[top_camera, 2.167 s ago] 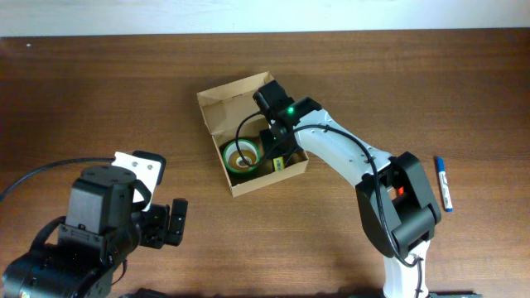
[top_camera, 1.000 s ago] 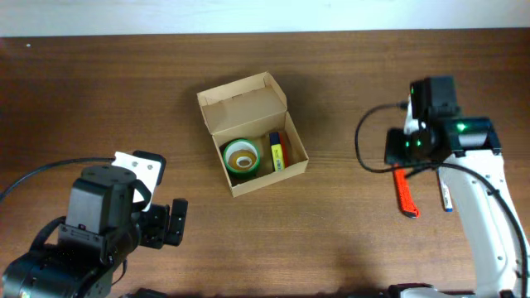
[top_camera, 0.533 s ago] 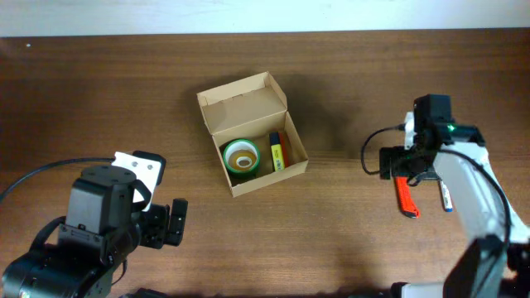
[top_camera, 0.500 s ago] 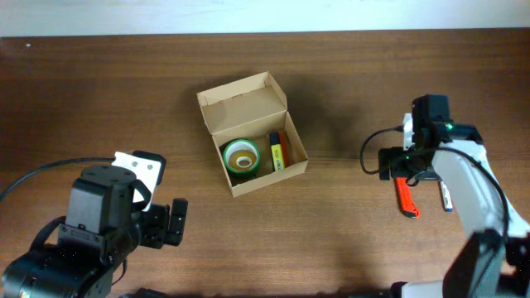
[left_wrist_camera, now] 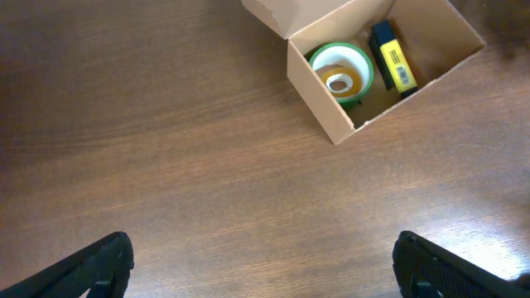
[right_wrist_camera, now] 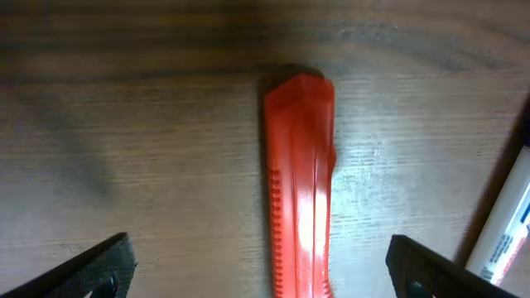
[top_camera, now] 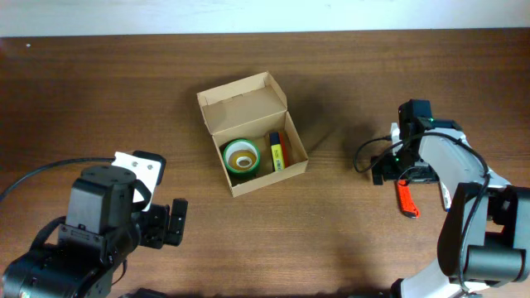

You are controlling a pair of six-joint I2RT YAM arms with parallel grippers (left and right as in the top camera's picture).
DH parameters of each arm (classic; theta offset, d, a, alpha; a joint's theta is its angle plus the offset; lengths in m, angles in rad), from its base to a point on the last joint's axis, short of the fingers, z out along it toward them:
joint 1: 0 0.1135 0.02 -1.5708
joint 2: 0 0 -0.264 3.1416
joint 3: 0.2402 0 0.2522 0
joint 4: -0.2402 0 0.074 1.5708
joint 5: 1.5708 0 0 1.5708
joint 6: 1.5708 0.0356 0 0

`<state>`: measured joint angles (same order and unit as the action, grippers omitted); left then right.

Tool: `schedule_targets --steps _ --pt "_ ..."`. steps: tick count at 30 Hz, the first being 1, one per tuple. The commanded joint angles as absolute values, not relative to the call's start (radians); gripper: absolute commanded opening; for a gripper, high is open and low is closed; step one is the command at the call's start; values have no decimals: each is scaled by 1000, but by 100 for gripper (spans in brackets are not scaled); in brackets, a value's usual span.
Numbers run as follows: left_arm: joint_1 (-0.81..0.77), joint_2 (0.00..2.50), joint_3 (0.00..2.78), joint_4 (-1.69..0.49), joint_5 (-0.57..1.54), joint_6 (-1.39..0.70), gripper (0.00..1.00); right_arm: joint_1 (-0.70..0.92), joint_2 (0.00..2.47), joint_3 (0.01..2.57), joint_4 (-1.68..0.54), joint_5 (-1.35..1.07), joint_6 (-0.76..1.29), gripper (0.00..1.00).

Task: Pack container
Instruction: 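Lower the right gripper and grasp the red box cutter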

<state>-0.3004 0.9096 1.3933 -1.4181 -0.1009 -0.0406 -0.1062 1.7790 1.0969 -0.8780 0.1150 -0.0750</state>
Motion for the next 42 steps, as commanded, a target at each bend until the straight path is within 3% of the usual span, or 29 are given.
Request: schedule_targets --steps 1,8,14,31,39,42 --pt "-298 908 1397 -1419 -91 -22 100 -115 1787 1062 -848 113 -75 97" --pt "-298 908 1397 -1419 -90 -22 100 -115 1787 984 -798 112 -70 82" --pt "-298 908 1397 -1419 -90 -22 100 -133 1787 916 -747 104 -44 81" --pt "-298 908 1397 -1419 -90 -22 100 -147 1787 914 -706 90 -40 31" --pt "-298 908 1397 -1419 -90 -22 100 -147 1787 914 -706 90 -40 20" --pt "-298 908 1397 -1419 -91 -22 100 -147 1787 914 -706 86 -40 11"
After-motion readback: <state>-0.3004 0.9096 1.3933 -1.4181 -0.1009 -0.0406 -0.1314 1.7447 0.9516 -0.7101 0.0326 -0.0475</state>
